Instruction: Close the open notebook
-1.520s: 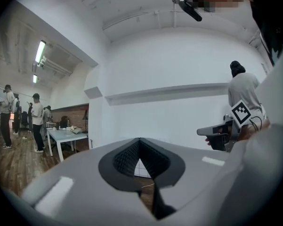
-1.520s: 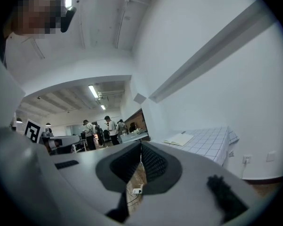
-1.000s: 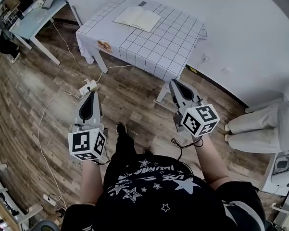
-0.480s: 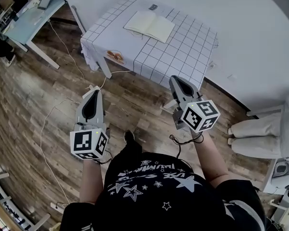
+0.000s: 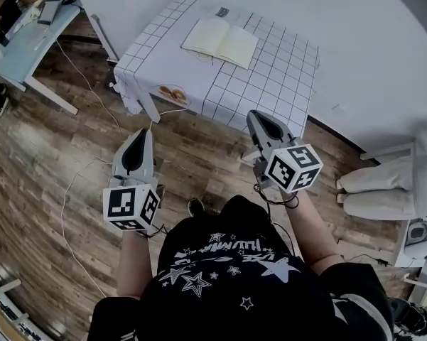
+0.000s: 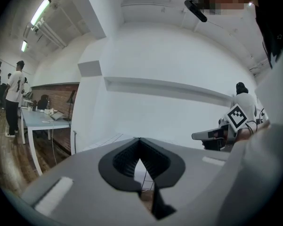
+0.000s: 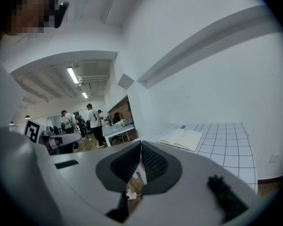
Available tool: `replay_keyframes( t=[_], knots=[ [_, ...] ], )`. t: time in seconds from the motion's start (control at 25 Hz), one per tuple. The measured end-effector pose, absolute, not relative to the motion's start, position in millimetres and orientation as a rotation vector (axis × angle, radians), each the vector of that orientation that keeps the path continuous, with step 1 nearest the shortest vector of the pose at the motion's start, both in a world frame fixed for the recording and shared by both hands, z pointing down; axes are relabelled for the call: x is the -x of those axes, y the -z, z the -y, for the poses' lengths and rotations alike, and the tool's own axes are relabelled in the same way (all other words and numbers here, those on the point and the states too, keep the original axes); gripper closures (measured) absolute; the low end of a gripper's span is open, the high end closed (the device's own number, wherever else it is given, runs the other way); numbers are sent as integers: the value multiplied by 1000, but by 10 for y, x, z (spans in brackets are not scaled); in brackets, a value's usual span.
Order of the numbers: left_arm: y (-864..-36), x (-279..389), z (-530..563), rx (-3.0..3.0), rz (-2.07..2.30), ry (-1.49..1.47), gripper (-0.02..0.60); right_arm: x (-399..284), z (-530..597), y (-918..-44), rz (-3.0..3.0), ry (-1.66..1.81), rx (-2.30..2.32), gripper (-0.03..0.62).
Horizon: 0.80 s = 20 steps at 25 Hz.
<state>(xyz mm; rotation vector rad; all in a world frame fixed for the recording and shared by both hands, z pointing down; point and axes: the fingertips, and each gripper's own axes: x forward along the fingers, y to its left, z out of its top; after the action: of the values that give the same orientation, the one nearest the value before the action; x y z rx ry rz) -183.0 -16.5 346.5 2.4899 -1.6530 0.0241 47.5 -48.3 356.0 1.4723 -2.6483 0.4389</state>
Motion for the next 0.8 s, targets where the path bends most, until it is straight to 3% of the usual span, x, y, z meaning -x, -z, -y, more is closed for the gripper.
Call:
replay_keyframes(
  t=[0.8],
  knots=[
    [-3705,1964,1477,-2336,1676,-75,574,-123,2134,-3878,2672,-504,-1303,580]
  ],
)
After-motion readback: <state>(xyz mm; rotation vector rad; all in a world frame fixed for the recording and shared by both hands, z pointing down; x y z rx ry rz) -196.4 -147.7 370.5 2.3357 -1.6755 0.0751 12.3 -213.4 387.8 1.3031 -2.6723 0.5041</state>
